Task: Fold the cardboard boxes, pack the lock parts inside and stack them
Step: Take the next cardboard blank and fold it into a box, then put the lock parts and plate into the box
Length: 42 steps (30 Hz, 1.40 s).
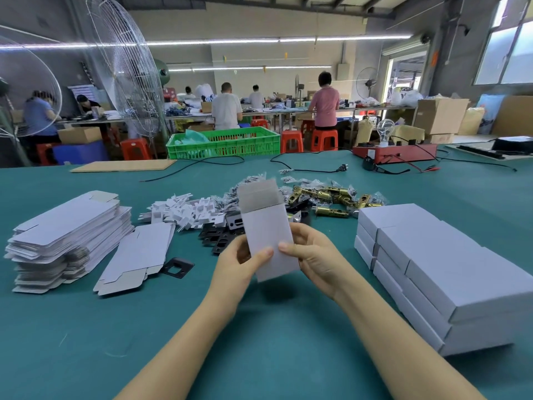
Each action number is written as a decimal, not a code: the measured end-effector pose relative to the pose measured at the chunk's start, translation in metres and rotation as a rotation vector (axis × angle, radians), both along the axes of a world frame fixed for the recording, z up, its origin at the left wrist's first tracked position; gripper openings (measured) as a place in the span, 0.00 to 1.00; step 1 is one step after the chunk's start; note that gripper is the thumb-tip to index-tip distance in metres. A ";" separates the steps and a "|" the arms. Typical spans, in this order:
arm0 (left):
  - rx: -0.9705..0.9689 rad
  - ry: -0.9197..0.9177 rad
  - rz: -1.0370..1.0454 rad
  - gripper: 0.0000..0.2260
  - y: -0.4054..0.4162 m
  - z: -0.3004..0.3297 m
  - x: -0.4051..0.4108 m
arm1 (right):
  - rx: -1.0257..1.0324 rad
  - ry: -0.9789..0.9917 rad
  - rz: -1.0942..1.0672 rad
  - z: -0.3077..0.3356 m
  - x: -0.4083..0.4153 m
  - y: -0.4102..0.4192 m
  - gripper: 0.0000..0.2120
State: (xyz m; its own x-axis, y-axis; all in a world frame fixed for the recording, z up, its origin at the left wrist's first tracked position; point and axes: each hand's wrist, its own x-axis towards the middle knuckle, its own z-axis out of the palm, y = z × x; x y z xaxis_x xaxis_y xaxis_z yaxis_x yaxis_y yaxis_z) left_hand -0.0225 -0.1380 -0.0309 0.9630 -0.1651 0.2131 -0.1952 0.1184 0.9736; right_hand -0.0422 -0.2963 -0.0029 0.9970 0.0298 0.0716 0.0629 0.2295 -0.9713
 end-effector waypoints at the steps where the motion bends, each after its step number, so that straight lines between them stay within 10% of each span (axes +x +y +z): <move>1: -0.032 0.037 -0.006 0.17 0.003 -0.001 0.002 | -0.010 -0.009 0.020 -0.004 0.000 0.001 0.20; 13: -0.086 0.034 0.011 0.25 0.011 -0.005 0.006 | -0.105 -0.142 0.073 -0.029 0.005 0.004 0.14; 16: -0.101 0.032 0.089 0.23 0.012 -0.006 0.006 | -0.075 -0.112 -0.190 -0.029 0.010 -0.004 0.10; 21: -0.100 0.008 0.195 0.22 0.014 -0.007 0.007 | -0.676 -0.043 -0.698 -0.042 0.016 -0.034 0.15; 26: 0.014 -0.001 0.118 0.21 0.011 -0.010 0.005 | -1.178 -0.023 -0.414 -0.050 0.023 -0.024 0.31; 29: 0.050 0.009 0.109 0.18 0.011 -0.011 0.006 | -1.382 -0.029 -0.383 -0.052 0.025 -0.022 0.21; 42: 0.115 0.037 0.128 0.12 0.011 -0.012 0.001 | -1.359 -0.185 -0.364 -0.049 0.022 -0.018 0.12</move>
State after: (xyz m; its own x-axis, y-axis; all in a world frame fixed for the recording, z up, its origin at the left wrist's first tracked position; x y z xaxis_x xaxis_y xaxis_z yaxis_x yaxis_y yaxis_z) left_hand -0.0219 -0.1267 -0.0425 0.9845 -0.0621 0.1639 -0.1653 -0.0174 0.9861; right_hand -0.0198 -0.3148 -0.0520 0.9433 -0.0723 0.3238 0.0637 -0.9184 -0.3904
